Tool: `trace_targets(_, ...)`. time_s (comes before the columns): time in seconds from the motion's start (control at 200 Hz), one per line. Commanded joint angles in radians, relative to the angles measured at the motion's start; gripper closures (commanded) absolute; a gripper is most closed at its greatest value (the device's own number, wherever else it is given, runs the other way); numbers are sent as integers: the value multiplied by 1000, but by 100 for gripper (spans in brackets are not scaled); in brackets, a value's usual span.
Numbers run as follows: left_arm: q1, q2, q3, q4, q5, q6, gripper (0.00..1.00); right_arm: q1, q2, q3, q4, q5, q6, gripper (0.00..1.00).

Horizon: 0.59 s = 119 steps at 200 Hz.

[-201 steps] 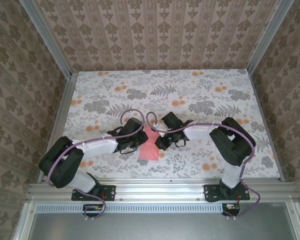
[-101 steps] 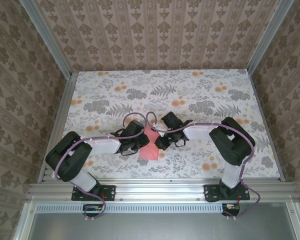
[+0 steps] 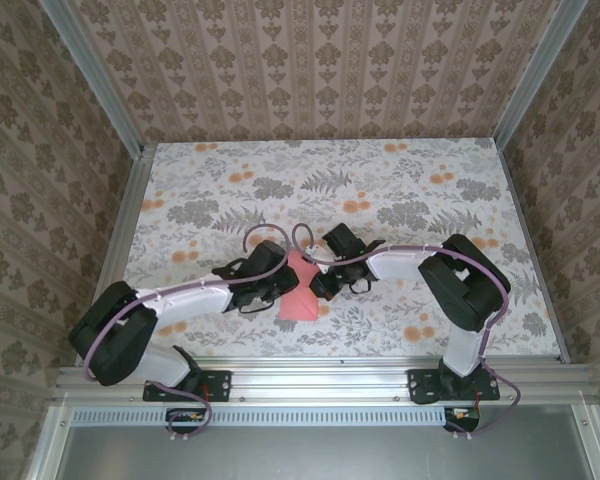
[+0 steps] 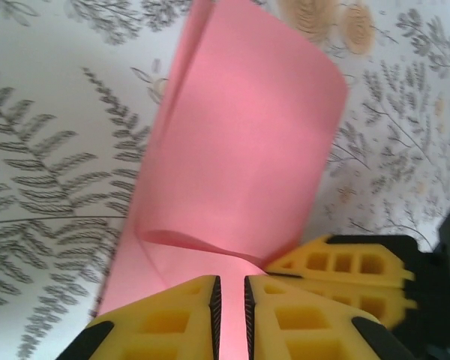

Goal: Fold a paper plane with a square sheet of paper (pick it up from the middle)

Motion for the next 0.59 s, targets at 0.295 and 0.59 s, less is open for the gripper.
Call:
trace_targets(0.295, -84, 145, 2, 81, 3, -109, 84, -2, 39, -14, -70, 83, 2, 99)
trace_targets(0.59, -111, 217, -45, 119, -8, -143, 84, -2, 42, -8, -71, 85, 6, 99)
